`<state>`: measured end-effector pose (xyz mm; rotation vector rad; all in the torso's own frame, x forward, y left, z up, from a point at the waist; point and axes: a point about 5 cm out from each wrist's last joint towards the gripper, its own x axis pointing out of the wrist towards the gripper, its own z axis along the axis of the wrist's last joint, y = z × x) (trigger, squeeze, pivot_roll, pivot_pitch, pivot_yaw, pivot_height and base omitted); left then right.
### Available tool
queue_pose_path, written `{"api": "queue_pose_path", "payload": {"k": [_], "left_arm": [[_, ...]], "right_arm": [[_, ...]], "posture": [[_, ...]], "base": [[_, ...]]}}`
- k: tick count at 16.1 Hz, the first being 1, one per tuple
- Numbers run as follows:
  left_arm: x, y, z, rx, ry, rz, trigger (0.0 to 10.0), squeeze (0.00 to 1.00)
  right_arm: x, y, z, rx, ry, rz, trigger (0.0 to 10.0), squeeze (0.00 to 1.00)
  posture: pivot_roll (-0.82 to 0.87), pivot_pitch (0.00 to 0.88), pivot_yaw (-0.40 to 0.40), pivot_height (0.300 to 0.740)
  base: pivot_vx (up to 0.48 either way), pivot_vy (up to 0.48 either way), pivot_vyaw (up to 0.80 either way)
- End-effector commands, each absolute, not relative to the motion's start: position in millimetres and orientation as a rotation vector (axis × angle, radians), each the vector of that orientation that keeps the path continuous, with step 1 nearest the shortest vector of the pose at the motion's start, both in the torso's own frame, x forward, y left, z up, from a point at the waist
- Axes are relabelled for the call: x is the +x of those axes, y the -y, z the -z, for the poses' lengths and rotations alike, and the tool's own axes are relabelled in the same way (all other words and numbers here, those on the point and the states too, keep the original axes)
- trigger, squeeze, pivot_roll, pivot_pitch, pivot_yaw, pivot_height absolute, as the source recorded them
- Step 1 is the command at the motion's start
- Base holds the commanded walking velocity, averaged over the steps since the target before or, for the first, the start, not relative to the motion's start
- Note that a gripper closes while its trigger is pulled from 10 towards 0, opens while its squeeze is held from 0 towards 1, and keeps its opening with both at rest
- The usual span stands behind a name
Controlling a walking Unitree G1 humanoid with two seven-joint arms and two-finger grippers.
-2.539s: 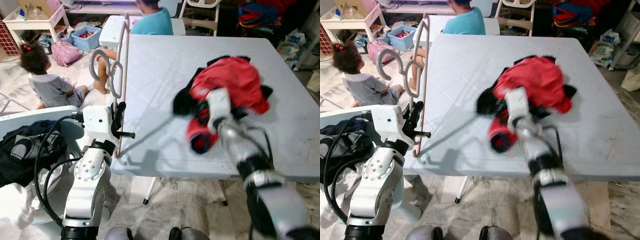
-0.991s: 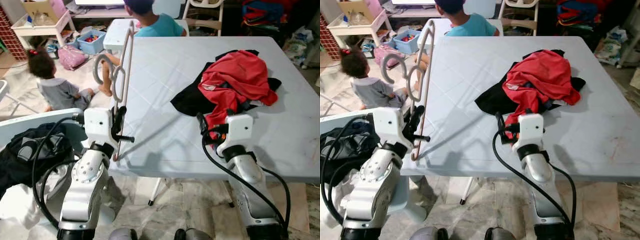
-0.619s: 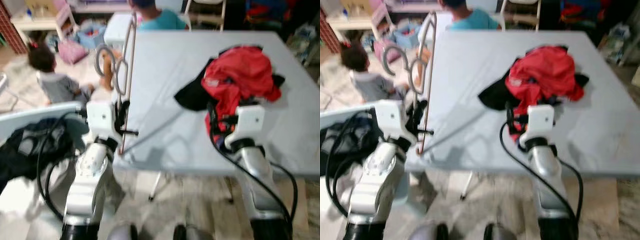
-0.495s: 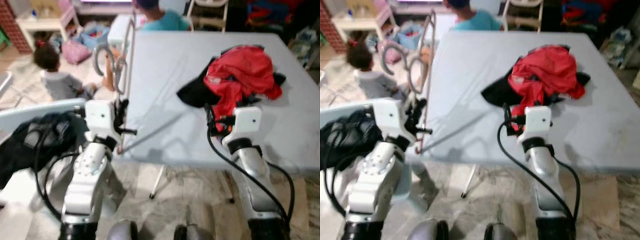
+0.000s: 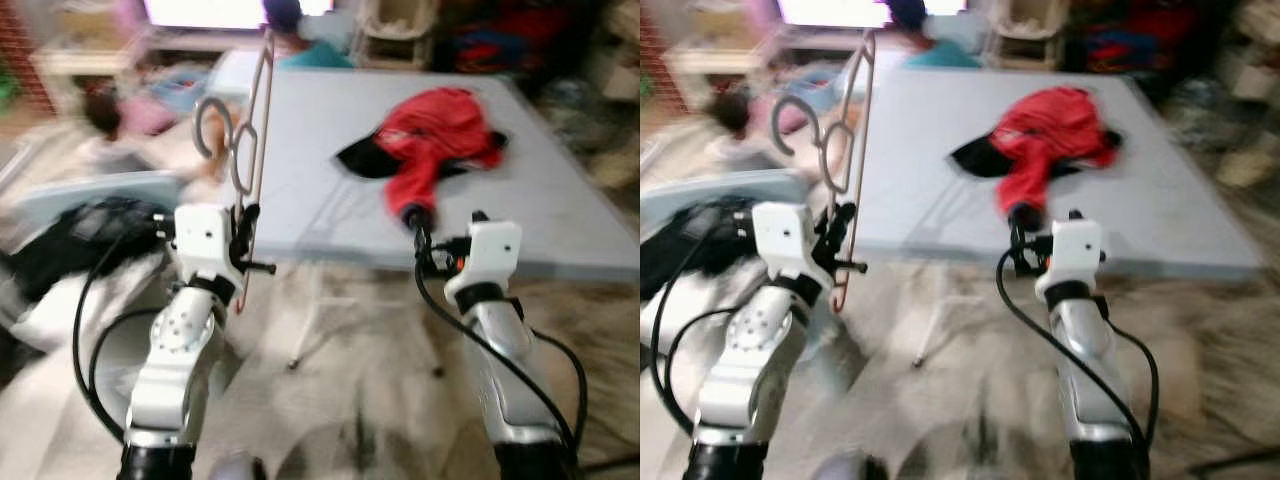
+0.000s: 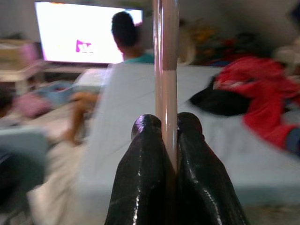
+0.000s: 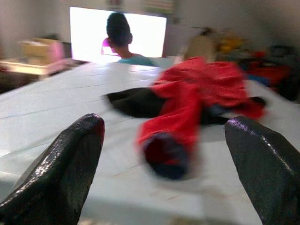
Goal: Hang hanger
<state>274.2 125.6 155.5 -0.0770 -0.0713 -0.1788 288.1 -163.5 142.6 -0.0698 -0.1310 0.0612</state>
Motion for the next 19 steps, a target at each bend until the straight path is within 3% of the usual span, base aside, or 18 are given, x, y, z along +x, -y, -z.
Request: {"api": "queue_pose_path", "payload": {"k": [1, 4, 19], "left_arm": [[272.8, -122.6, -155.1, -0.075, 0.063, 0.197, 10.0, 0.00], [270.8, -122.6, -146.8, -0.093, 0.015, 0.195, 10.0, 0.00], [266.1, -114.6, -125.9, -0.028, -0.059, 0.286, 10.0, 0.00]], "right_arm": [[286.3, 167.5, -137.6, -0.063, 0.108, -0.045, 10.0, 0.00], [287.8, 165.9, -136.2, -0.058, 0.101, -0.048, 10.0, 0.00], [300.5, 161.1, -134.1, -0.045, 0.093, -0.071, 10.0, 0.00]], "posture": [[-0.03, 0.033, -0.003, 0.740], [-0.02, 0.035, -0.008, 0.740], [-0.02, 0.033, -0.009, 0.740]], "base": [[0.000, 0.000, 0.00], [0.000, 0.124, 0.00], [0.000, 0.477, 0.00]]}}
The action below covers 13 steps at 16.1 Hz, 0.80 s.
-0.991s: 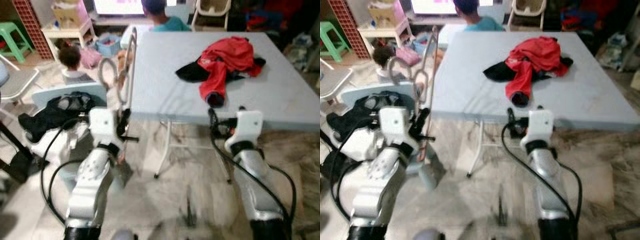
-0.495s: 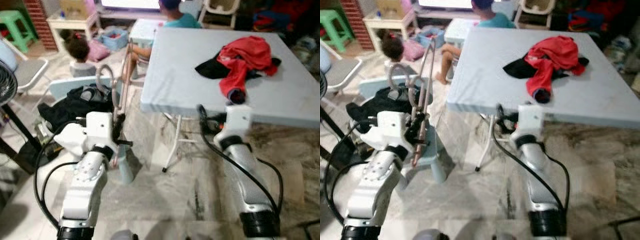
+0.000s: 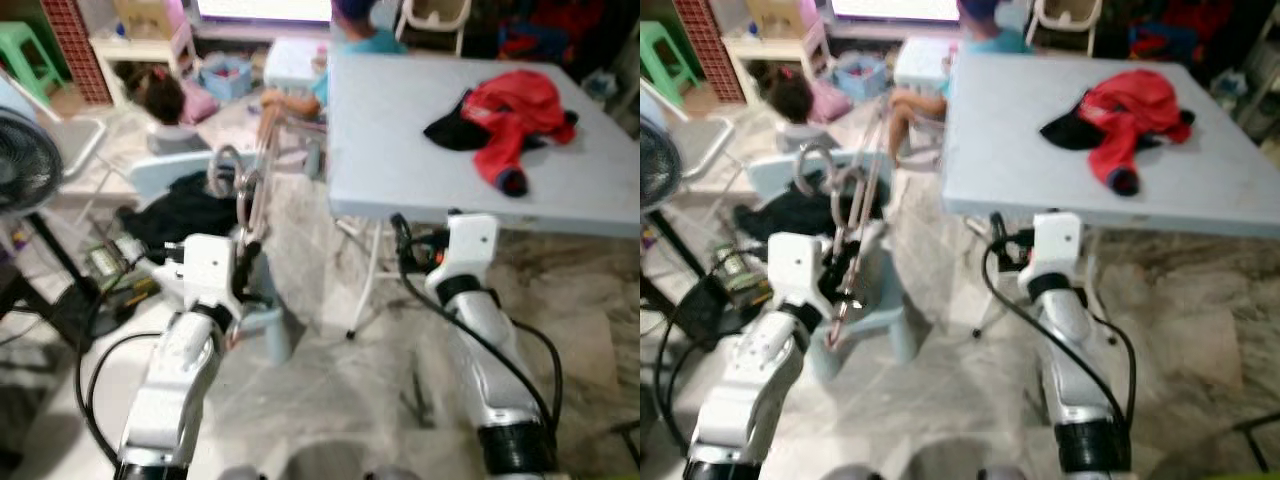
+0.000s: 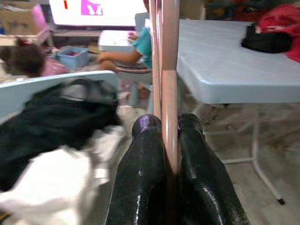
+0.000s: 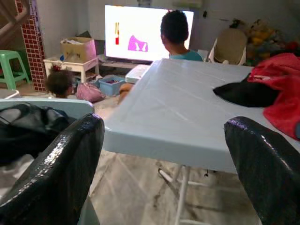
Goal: Hang hanger
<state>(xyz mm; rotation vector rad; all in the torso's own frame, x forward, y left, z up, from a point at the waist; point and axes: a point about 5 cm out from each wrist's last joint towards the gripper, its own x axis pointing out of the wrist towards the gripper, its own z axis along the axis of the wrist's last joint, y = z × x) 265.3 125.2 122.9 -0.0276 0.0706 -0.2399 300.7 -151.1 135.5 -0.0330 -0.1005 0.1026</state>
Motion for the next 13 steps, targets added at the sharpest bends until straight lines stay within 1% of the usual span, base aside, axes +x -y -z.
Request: {"api": "queue_pose_path", "payload": {"k": [1, 3, 4, 5, 7, 8, 9, 11, 12, 13], "left_arm": [[265.8, -113.6, -124.5, -0.001, -0.060, 0.311, 10.0, 0.00], [264.2, -112.2, -120.5, 0.091, -0.059, 0.391, 10.0, 0.00], [259.6, -114.4, -112.4, 0.157, -0.090, 0.477, 10.0, 0.00], [256.4, -115.0, -107.1, 0.190, -0.115, 0.533, 10.0, 0.00], [247.4, -116.7, -94.1, 0.231, -0.190, 0.665, 10.0, 0.00], [243.5, -118.0, -90.4, 0.247, -0.207, 0.719, 10.0, 0.00], [242.4, -122.3, -85.8, 0.271, -0.234, 0.748, 10.0, 0.00], [240.7, -124.7, -82.5, 0.275, -0.263, 0.793, 10.0, 0.00], [237.5, -126.0, -79.3, 0.307, -0.280, 0.845, 10.0, 0.00], [233.6, -127.5, -74.2, 0.339, -0.303, 0.903, 10.0, 0.00]], "right_arm": [[300.5, 161.5, -133.9, -0.045, 0.092, -0.070, 10.0, 0.00], [301.4, 162.8, -133.7, -0.049, 0.089, -0.069, 10.0, 0.00], [302.8, 165.1, -133.3, -0.065, 0.084, -0.083, 10.0, 0.00], [304.7, 166.3, -132.7, -0.102, 0.075, -0.116, 10.0, 0.00], [310.0, 177.4, -129.1, -0.171, 0.032, -0.158, 10.0, 0.00], [311.9, 184.7, -127.5, -0.180, 0.010, -0.179, 10.0, 0.00], [313.8, 198.3, -121.2, -0.238, -0.053, -0.200, 10.0, 0.00], [314.7, 212.4, -118.3, -0.314, -0.097, -0.237, 10.0, 0.00], [314.1, 222.2, -114.8, -0.361, -0.144, -0.267, 10.0, 0.00], [312.7, 230.3, -112.5, -0.419, -0.186, -0.340, 10.0, 0.00]], "posture": [[-0.02, 0.033, -0.009, 0.740], [-0.01, 0.037, -0.016, 0.740], [-0.01, 0.042, -0.016, 0.740], [-0.01, 0.040, -0.016, 0.740], [-0.02, 0.043, -0.015, 0.740], [-0.02, 0.043, -0.015, 0.740], [-0.02, 0.043, -0.015, 0.740], [-0.02, 0.047, -0.018, 0.740], [-0.02, 0.048, -0.018, 0.740], [-0.02, 0.050, -0.018, 0.740]], "base": [[0.000, 0.472, 0.00], [0.000, 0.471, 0.00], [0.000, 0.000, 0.00], [0.000, 0.000, 0.00], [0.000, 0.000, 0.00], [0.000, 0.000, 0.00], [0.000, 0.000, 0.00], [0.000, 0.000, 0.00], [0.000, 0.000, 0.00], [0.000, 0.000, 0.00]]}}
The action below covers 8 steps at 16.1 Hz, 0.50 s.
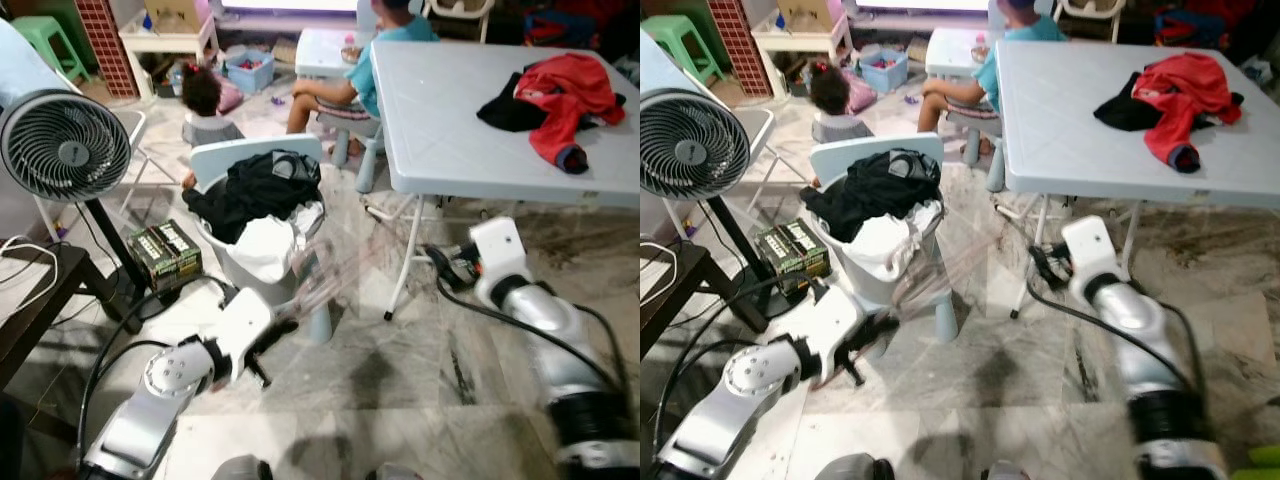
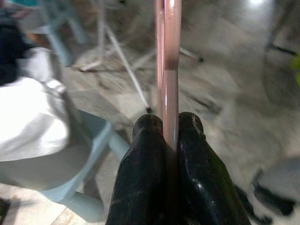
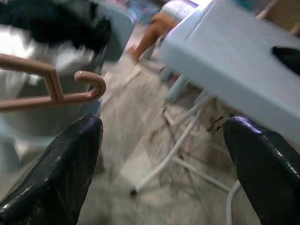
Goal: Hang hanger
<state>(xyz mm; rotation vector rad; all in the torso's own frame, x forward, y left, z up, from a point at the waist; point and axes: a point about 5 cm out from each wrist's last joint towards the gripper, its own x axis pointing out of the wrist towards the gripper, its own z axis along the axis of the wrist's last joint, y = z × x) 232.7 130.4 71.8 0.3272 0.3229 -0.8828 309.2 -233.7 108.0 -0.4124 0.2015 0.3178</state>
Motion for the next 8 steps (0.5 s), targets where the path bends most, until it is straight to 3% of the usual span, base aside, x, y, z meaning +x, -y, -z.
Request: {"api": "queue_pose_path", "payload": {"k": [1, 4, 5, 8], "left_arm": [[229.4, -129.3, -69.3, 0.345, -0.340, 0.960, 10.0, 0.00], [222.4, -131.7, -60.9, 0.382, -0.404, 1.063, 10.0, 0.00], [218.1, -129.2, -57.3, 0.381, -0.421, 1.114, 10.0, 0.00], [212.0, -123.2, -51.5, 0.391, -0.433, 1.173, 10.0, 0.00]], "right_arm": [[311.4, 236.7, -110.7, -0.491, -0.222, -0.411, 10.0, 0.00], [306.6, 251.0, -115.0, -0.677, -0.306, -0.627, 10.0, 0.00], [298.8, 253.5, -115.9, -0.776, -0.354, -0.803, 10.0, 0.00], [295.2, 264.7, -127.0, -0.842, -0.454, -0.964, 10.0, 0.00]], "posture": [[-0.03, 0.051, -0.016, 0.740], [-0.03, 0.054, -0.008, 0.740], [-0.04, 0.053, -0.006, 0.740], [-0.04, 0.050, -0.011, 0.740]], "base": [[0.000, 0.000, 0.00], [0.000, 0.000, 0.00], [0.000, 0.000, 0.00], [0.000, 0.000, 0.00]]}}
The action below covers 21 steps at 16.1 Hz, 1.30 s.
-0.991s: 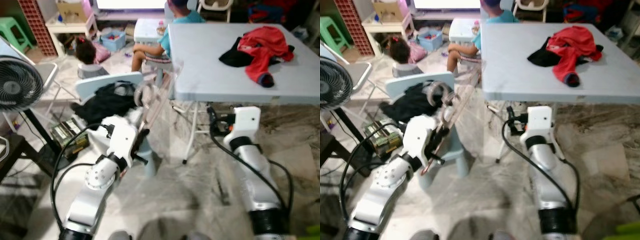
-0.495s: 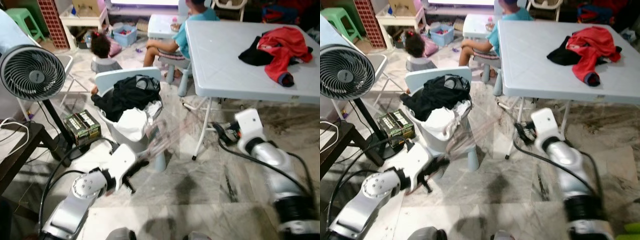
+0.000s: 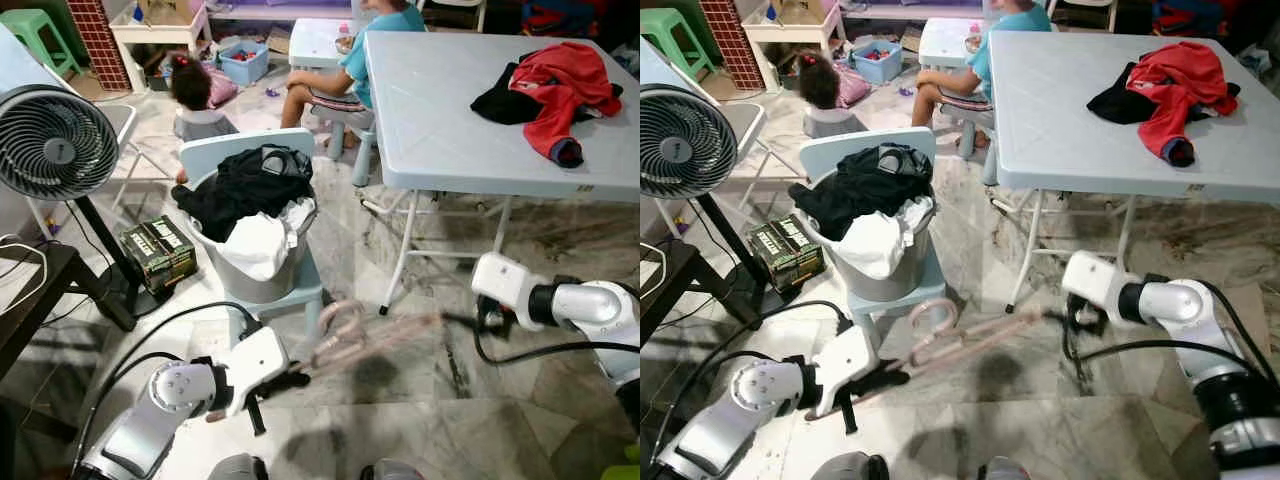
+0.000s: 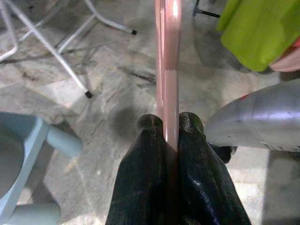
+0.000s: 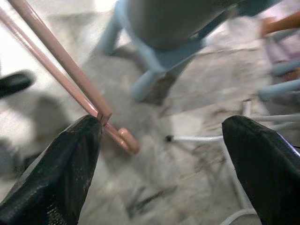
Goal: Hang hanger
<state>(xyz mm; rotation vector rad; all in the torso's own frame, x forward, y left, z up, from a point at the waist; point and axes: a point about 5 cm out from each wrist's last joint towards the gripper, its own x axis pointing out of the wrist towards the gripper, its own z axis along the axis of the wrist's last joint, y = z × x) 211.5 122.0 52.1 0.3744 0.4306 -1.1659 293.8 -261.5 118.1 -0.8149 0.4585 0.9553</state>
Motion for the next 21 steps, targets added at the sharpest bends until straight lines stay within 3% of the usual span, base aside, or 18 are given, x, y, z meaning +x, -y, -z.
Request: {"api": "queue_pose_path", "payload": {"k": [1, 8, 10, 11, 19, 20, 21], "left_arm": [[210.4, -121.9, -49.7, 0.400, -0.436, 1.190, 10.0, 0.00], [217.2, -119.8, -45.9, 0.488, -0.407, 1.229, 10.0, 0.00], [217.7, -118.2, -44.9, 0.498, -0.389, 1.241, 10.0, 0.00], [218.5, -115.6, -46.0, 0.483, -0.373, 1.240, 10.0, 0.00], [224.2, -84.7, -49.8, 0.461, -0.303, 1.299, 10.0, 0.00], [224.6, -83.3, -49.7, 0.460, -0.300, 1.301, 10.0, 0.00], [224.7, -81.5, -49.7, 0.458, -0.295, 1.304, 10.0, 0.00]], "right_arm": [[301.8, 269.8, -135.7, -0.874, -0.451, -0.953, 10.0, 0.00], [291.3, 266.2, -142.0, -0.876, -0.593, -1.233, 10.0, 0.00], [284.0, 266.9, -140.1, -1.067, -0.592, -1.304, 10.0, 0.00], [278.5, 263.6, -138.5, -1.064, -0.588, -1.340, 10.0, 0.00], [267.1, 240.9, -97.2, -1.060, -0.412, -1.303, 10.0, 0.00], [266.9, 241.7, -94.6, -1.076, -0.406, -1.287, 8.6, 0.00], [265.6, 243.1, -91.7, -1.079, -0.409, -1.278, 4.5, 0.00]], "posture": [[-0.04, 0.050, -0.011, 0.740], [-0.05, 0.040, -0.021, 0.740], [-0.06, 0.041, -0.021, 0.740], [-0.07, 0.040, -0.024, 0.740], [-0.09, 0.047, -0.028, 0.740], [-0.09, 0.047, -0.028, 0.740], [-0.09, 0.049, -0.028, 0.740]], "base": [[0.000, 0.000, 0.00], [0.000, 0.000, 0.00], [0.000, 0.000, 0.00], [0.000, 0.000, 0.00], [0.000, 0.000, 0.00], [0.000, 0.000, 0.00], [0.000, 0.000, 0.00]]}}
